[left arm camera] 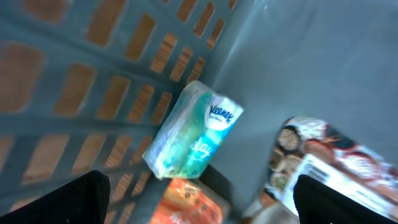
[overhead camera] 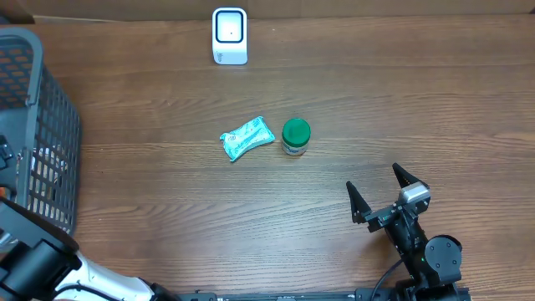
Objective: Scan the item barcode
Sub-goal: 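Reach into the basket and grasp the Kleenex tissue pack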
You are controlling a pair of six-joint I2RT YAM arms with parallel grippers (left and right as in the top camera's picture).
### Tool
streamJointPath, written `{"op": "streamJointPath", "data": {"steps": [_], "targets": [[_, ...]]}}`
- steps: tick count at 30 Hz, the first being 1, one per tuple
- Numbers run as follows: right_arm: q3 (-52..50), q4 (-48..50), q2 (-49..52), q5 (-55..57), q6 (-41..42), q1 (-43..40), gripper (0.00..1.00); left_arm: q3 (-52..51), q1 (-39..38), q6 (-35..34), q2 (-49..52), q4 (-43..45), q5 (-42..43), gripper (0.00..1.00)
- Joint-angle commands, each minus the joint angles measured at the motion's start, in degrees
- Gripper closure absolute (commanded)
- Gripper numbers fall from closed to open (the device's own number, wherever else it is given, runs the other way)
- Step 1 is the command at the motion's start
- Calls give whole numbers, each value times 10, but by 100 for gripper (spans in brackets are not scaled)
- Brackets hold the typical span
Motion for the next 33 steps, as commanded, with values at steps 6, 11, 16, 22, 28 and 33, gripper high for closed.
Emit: {"op": "streamJointPath", "data": {"steps": [6,11,16,22,28,33], "targets": [[-6,2,-2,6,1,-4,0,-4,0,81,68,66,-21,12],[-6,2,-2,6,1,-4,0,-4,0,66,89,88,-21,24],[-6,2,-2,6,1,-4,0,-4,0,52,109,86,-22,31],[-6,2,-2,5,1,-4,0,-4,0,27,110,87,-22,63],[-6,2,-2,6,1,-4,0,-3,-2,2,103,82,-22,96],[-6,2,-2,5,1,-4,0,20,-5,-68,66,70,-22,96]]}}
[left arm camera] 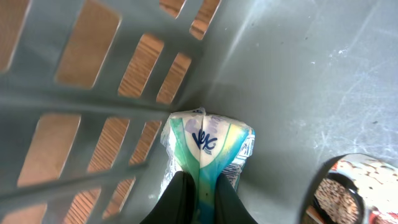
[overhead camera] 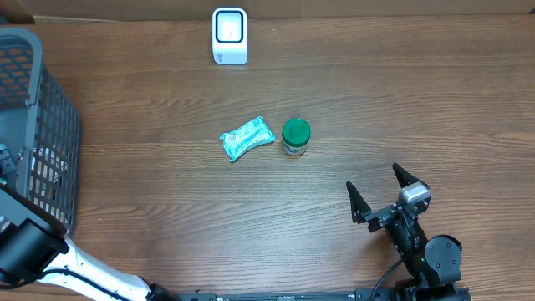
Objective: Scan the item barcode
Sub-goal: 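Reach into the basket and grasp the Kleenex tissue pack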
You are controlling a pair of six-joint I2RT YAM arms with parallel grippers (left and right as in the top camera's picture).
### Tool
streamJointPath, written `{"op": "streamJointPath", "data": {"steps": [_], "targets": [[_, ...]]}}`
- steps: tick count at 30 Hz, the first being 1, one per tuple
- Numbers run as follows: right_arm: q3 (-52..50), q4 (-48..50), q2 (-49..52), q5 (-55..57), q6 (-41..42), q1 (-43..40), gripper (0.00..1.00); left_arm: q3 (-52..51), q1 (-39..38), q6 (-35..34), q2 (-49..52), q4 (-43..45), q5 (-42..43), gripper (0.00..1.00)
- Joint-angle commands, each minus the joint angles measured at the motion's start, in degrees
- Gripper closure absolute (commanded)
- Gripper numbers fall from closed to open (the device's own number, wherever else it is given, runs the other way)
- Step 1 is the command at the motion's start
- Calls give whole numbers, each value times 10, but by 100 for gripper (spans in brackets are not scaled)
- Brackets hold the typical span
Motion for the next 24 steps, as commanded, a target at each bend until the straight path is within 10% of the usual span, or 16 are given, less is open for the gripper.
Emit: {"op": "streamJointPath", "data": {"steps": [1,24], "targets": [[-6,2,-2,6,1,-4,0,29,-7,-78,-51,-13,1,96],[-6,2,-2,6,1,-4,0,70,-144,-195,-344,-111,3,96]]}}
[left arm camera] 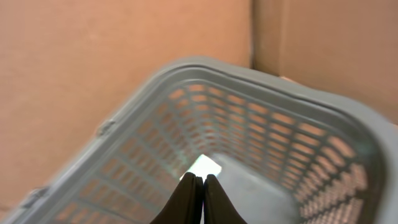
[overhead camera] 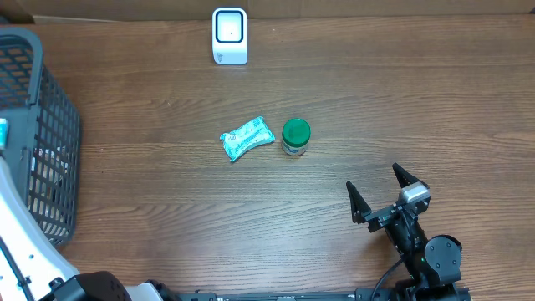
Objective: Scan the item barcode
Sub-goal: 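Reach into the basket and grasp the Kleenex tissue pack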
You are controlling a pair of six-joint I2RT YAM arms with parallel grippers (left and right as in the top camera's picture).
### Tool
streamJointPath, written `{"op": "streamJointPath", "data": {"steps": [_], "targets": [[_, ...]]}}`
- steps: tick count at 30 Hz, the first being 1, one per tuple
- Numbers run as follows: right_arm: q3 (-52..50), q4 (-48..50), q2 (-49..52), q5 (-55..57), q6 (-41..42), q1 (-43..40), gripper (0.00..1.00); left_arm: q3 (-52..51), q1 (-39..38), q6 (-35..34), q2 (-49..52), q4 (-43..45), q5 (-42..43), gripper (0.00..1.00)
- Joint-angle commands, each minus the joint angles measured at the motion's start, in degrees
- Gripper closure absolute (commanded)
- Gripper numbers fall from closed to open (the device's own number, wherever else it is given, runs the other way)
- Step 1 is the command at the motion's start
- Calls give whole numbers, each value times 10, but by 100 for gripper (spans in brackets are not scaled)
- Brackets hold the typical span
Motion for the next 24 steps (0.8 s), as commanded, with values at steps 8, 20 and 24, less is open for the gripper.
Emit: {"op": "streamJointPath", "data": {"steps": [8,20,24], "targets": [[-6,2,-2,6,1,-4,0,-7,29,-79,69,-14,0,13],[-6,2,-2,6,1,-4,0,-7,72,85,261,113,30,15],[-6,2,-2,6,1,-4,0,-7,72,143,314,140,31,20]]}}
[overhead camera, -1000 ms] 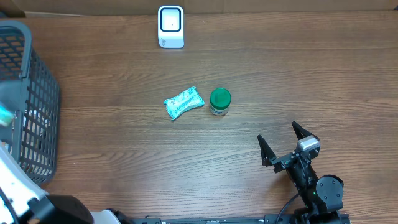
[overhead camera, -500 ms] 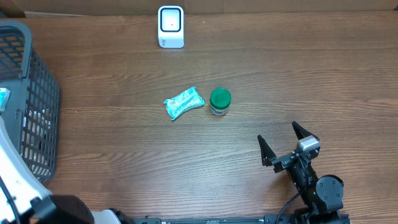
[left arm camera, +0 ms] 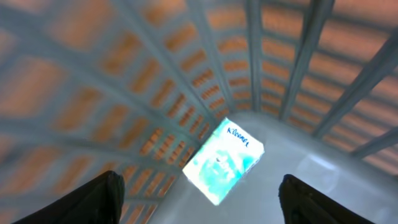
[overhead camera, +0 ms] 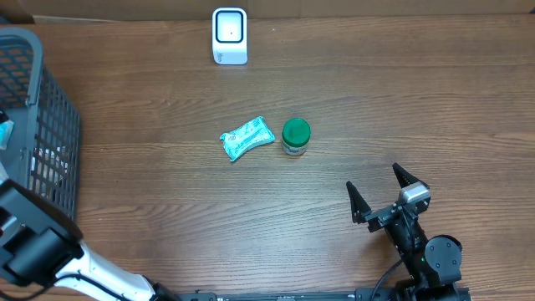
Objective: Scan the item barcode
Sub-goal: 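Reach into the basket and grasp the Kleenex tissue pack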
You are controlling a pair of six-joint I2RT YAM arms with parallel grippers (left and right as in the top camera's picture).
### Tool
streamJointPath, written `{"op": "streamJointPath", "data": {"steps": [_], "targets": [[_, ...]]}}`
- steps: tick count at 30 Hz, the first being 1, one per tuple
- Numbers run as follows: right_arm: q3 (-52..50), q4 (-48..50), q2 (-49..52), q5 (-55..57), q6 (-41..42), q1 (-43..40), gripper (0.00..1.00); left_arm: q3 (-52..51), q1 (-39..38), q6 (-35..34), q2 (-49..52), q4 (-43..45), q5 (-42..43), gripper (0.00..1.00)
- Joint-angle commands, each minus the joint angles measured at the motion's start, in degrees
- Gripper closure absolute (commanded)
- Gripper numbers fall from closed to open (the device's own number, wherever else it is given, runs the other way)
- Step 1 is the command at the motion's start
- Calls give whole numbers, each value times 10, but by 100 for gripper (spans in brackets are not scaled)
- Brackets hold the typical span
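In the left wrist view a teal and white Kleenex tissue pack (left arm camera: 222,162) lies on the floor of the grey basket (left arm camera: 298,56), near its slatted wall. My left gripper (left arm camera: 200,182) hangs open above it, fingers (left arm camera: 102,199) wide apart and clear of the pack. The white barcode scanner (overhead camera: 230,35) stands at the table's far edge. My right gripper (overhead camera: 380,196) rests open near the front right, holding nothing. Only the left arm's body (overhead camera: 33,247) shows in the overhead view, beside the basket (overhead camera: 50,125).
A second teal tissue pack (overhead camera: 247,139) and a green-lidded jar (overhead camera: 296,135) lie at mid table. The basket's tall mesh walls enclose the left gripper. A cardboard wall runs along the table's back edge.
My left gripper was shut and up above the basket rim. Now it is open inside the basket, and the tissue pack lies loose on the basket floor. The right arm has not moved.
My left gripper hung open over the Kleenex pack in the basket, then was shut on the pack's end. It then stood shut high above the basket. Now it is open low in the basket with the pack lying free. Table items and right arm stayed put.
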Motion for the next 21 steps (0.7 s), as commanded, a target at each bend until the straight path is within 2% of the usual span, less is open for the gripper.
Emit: {"op": "streamJointPath", "data": {"steps": [1,7,14,17,21], "targets": [[-6,2,-2,6,1,-4,0,-5,0,87,44,17,10,19],[-6,2,-2,6,1,-4,0,-5,0,144,99,33,10,23],[-6,2,-2,6,1,-4,0,-5,0,143,137,59,14,22],[-6,2,-2,6,1,-4,0,-5,-1,143,151,64,14,25],[-6,2,-2,6,1,-4,0,-5,-1,143,167,60,14,38]]}}
